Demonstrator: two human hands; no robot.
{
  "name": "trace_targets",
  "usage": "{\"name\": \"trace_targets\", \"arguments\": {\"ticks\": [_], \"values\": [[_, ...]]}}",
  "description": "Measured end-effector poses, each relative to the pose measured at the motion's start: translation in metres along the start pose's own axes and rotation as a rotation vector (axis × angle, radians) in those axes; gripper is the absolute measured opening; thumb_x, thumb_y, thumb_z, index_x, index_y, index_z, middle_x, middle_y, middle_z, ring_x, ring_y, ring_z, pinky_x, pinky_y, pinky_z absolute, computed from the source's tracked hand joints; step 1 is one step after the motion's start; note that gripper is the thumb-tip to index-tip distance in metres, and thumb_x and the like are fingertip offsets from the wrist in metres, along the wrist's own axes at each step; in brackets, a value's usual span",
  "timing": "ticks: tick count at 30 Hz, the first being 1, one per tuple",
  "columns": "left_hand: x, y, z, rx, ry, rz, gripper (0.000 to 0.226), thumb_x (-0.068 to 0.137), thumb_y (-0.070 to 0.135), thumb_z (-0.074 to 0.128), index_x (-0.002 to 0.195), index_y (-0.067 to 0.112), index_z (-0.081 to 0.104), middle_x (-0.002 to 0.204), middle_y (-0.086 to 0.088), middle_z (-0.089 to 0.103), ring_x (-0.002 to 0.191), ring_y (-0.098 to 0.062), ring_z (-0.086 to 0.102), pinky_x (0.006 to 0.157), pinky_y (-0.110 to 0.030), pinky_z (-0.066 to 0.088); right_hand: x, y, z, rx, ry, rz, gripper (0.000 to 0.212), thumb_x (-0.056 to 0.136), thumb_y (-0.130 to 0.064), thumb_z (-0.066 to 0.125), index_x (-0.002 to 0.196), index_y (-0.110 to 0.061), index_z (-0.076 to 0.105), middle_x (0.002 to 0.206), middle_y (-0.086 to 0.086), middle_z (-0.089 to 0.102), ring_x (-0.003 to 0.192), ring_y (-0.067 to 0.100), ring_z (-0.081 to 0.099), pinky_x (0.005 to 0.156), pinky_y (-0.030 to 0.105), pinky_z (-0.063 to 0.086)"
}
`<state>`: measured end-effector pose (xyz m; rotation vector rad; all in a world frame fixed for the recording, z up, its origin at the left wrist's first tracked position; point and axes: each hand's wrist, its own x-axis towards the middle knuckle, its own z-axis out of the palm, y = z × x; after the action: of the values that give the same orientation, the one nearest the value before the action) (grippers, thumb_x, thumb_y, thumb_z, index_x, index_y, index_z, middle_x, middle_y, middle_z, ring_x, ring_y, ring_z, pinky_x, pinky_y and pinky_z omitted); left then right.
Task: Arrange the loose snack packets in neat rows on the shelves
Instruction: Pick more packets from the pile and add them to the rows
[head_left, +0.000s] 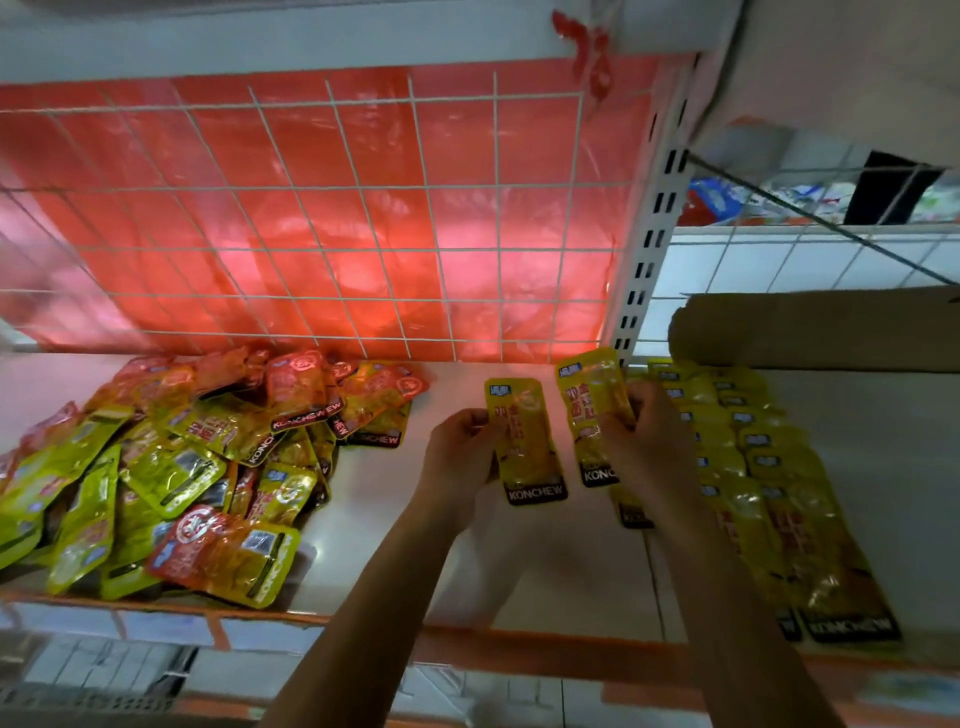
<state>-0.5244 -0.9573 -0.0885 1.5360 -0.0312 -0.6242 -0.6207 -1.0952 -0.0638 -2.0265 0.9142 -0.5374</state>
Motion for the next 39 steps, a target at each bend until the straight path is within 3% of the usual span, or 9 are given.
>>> {"name": "trace_targets", "arguments": {"ticks": [5,8,12,16,20,25,29,34,39], "values": [[-0.008,-0.005,0.030,0.141,-0.087,-0.007,0.017,0.092,0.013,0.059,0.077,0.012,0.069,0.073,-0.008,0.069,0.062,-0.018,0.060,0.063,-0.030,0.049,0.004,0.017,-0.034,0.004,0.079,0.088,0.034,0.087,-0.012,0.055,0.121,-0.012,0.054,0.095,0.001,0.057,0.089,0.020,0.054,0.074,0.029,0.037],[-0.013,-0.011,0.043,0.255,-0.145,0.019,0.022,0.089,0.016,0.062,0.069,0.018,0.071,0.067,-0.008,0.069,0.055,-0.015,0.057,0.051,-0.024,0.042,0.005,0.028,-0.046,0.038,0.108,0.132,0.034,0.087,-0.012,0.053,0.121,-0.015,0.053,0.092,0.002,0.061,0.079,0.019,0.057,0.065,0.029,0.039],[-0.016,-0.019,0.054,0.367,-0.172,0.054,0.024,0.087,0.016,0.065,0.065,0.024,0.074,0.075,-0.008,0.073,0.070,-0.022,0.067,0.070,-0.039,0.056,0.005,0.039,-0.056,0.045,0.133,0.182,0.036,0.085,-0.012,0.053,0.121,-0.016,0.054,0.091,0.003,0.064,0.077,0.019,0.059,0.065,0.032,0.045],[-0.018,-0.022,0.062,0.468,-0.173,0.100,0.017,0.087,0.021,0.065,0.074,0.027,0.073,0.080,-0.001,0.074,0.080,-0.022,0.070,0.079,-0.038,0.058,0.001,0.045,-0.063,0.041,0.175,0.194,0.034,0.086,-0.010,0.053,0.119,-0.015,0.054,0.075,-0.009,0.054,0.065,0.005,0.050,0.054,0.025,0.032],[-0.020,-0.024,0.070,0.611,-0.140,0.178,0.009,0.088,0.027,0.066,0.088,0.026,0.075,0.085,0.007,0.073,0.080,-0.011,0.066,0.074,-0.025,0.053,-0.004,0.048,-0.070,0.020,0.157,0.202,0.034,0.087,-0.011,0.052,0.121,-0.014,0.052,0.077,-0.008,0.054,0.064,0.005,0.050,0.051,0.021,0.030],[-0.021,-0.024,0.079,0.696,-0.093,0.247,0.018,0.090,0.031,0.064,0.104,0.021,0.068,0.087,0.008,0.068,0.075,-0.005,0.062,0.069,-0.019,0.048,-0.007,0.052,-0.074,-0.006,0.154,0.202,0.034,0.088,-0.011,0.053,0.122,-0.012,0.053,0.076,-0.006,0.053,0.063,0.006,0.050,0.052,0.022,0.030],[-0.023,-0.025,0.083,0.735,-0.058,0.257,0.021,0.089,0.034,0.066,0.105,0.022,0.065,0.087,0.006,0.069,0.075,-0.008,0.063,0.075,-0.027,0.052,-0.011,0.054,-0.076,-0.018,0.135,0.197,0.039,0.089,-0.011,0.052,0.127,-0.011,0.050,0.075,-0.011,0.052,0.063,0.003,0.050,0.050,0.020,0.031],[-0.024,-0.026,0.086,0.761,-0.049,0.264,0.023,0.088,0.033,0.067,0.107,0.021,0.064,0.088,0.006,0.069,0.068,-0.002,0.058,0.062,-0.017,0.041,-0.018,0.054,-0.075,-0.056,0.111,0.184,0.042,0.091,-0.015,0.053,0.133,-0.014,0.046,0.073,-0.015,0.050,0.058,-0.002,0.046,0.045,0.017,0.026],[-0.027,-0.025,0.087,0.796,0.014,0.348,0.034,0.091,0.037,0.063,0.118,0.018,0.061,0.101,0.003,0.068,0.077,-0.005,0.058,0.073,-0.020,0.043,-0.021,0.054,-0.072,-0.061,0.078,0.147,0.044,0.092,-0.017,0.053,0.135,-0.015,0.043,0.076,-0.016,0.048,0.063,-0.001,0.047,0.049,0.019,0.029]]}}
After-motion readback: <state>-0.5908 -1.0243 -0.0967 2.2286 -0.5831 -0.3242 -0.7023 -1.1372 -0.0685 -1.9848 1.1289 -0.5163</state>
